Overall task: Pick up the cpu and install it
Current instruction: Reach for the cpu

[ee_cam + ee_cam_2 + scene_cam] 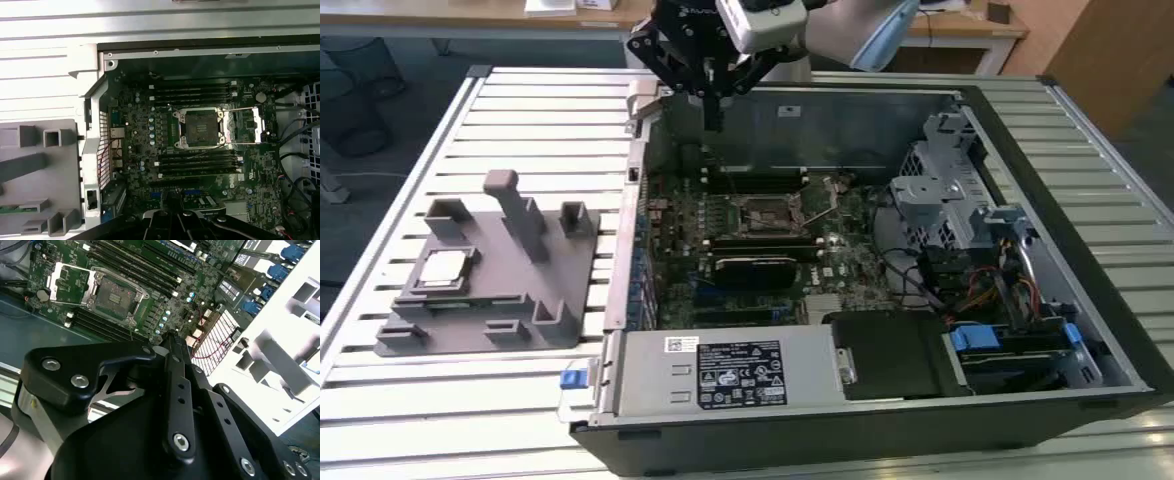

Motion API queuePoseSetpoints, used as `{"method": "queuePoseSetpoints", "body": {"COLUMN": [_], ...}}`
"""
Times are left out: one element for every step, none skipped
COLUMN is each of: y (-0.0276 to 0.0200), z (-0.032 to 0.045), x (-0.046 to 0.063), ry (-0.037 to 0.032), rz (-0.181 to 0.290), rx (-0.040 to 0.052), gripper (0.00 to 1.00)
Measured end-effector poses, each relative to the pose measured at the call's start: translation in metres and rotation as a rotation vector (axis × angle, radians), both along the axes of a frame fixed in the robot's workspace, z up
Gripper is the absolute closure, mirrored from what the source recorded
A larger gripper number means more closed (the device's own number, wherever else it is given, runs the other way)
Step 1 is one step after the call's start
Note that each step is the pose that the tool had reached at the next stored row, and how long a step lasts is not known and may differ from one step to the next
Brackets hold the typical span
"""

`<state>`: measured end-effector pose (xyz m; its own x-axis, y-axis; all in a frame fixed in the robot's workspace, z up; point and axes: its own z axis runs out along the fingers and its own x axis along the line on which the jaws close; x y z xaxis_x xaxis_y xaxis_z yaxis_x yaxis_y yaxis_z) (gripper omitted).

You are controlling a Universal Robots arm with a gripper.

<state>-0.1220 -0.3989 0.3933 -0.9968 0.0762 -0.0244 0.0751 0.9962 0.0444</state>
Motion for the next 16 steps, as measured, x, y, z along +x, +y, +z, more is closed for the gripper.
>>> {"method": "queuePoseSetpoints", "body": {"y": [0.0, 0.0, 0.0, 0.0, 0.0, 0.0, 0.0, 0.0, 0.0, 0.0, 0.0, 0.0, 0.0, 0.0, 0.0, 0.0], "z": [0.0, 0.0, 0.0001, 0.0001, 0.0, 0.0, 0.0, 0.0, 0.0, -0.0001, -0.0001, -0.0001, -0.0001, -0.0002, -0.0002, -0.0002], "x": [0.0, 0.0, -0.001, -0.002, -0.004, -0.005, -0.006, -0.007, -0.008, -0.009, -0.01, -0.011, -0.012, -0.012, -0.013, -0.014], "ry": [0.0, 0.0, 0.0, 0.0, 0.0, 0.0, 0.0, 0.0, 0.0, 0.0, 0.0, -0.0001, 0.0, 0.0, -0.0001, 0.0], "rz": [0.0, 0.0, 0.0, 0.0, 0.0, 0.0, 0.0, 0.0, 0.0, 0.0, 0.0, 0.0, 0.0, 0.0, 0.0, 0.0], "rx": [0.0, 0.0, -0.0002, -0.0001, -0.0001, 0.0, -0.0001, 0.0, 0.0, 0.0, 0.0, 0.0, 0.0, -0.0001, 0.0, -0.0001], "gripper": [0.89, 0.89, 0.89, 0.89, 0.89, 0.89, 0.89, 0.89, 0.89, 0.89, 0.89, 0.89, 0.89, 0.89, 0.89, 0.89]}}
